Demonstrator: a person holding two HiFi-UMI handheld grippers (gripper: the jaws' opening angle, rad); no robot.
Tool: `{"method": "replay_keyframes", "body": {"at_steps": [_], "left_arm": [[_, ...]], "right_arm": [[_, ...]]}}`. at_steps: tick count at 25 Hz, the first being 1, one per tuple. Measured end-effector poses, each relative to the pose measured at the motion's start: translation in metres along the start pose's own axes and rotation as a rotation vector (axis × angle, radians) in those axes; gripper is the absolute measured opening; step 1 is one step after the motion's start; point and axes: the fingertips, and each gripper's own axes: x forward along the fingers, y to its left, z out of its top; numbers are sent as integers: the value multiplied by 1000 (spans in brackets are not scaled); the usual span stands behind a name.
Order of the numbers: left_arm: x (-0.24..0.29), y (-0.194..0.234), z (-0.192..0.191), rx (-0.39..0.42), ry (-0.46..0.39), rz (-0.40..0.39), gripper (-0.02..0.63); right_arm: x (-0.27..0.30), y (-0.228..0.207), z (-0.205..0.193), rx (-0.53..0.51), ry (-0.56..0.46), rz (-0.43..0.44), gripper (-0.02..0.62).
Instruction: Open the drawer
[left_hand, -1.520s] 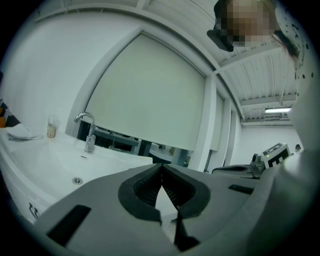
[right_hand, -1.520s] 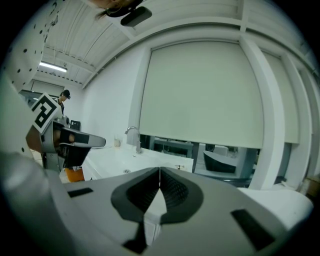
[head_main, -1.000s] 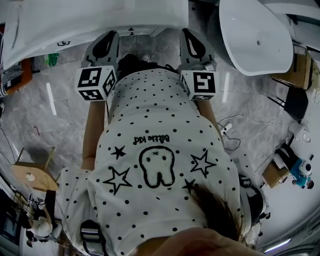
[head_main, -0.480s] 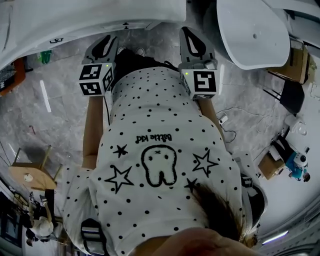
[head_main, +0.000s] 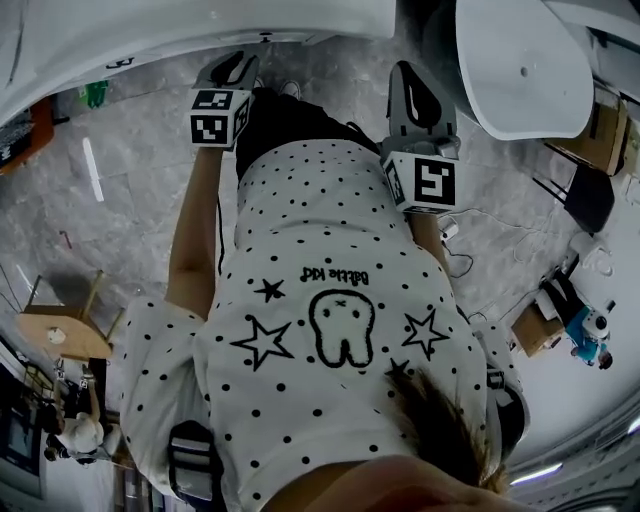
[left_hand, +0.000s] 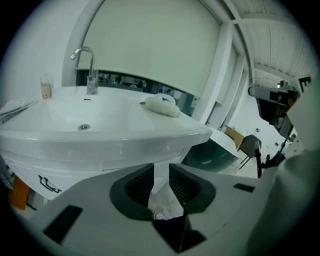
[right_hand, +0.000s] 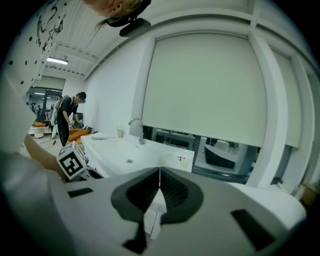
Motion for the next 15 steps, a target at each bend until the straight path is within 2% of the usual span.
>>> {"method": "replay_keyframes", "body": {"at_steps": [3, 8, 15], "left_arm": [[17, 4, -4, -8, 20, 1, 93], [45, 22, -23, -3, 16, 67, 104], [58, 22, -36, -13, 44, 108, 104]], "right_arm": [[-1, -2, -2, 9, 8, -13, 14], [1, 2, -22, 24, 47, -25, 14], [-12, -2, -15, 20, 71, -63, 14]]}}
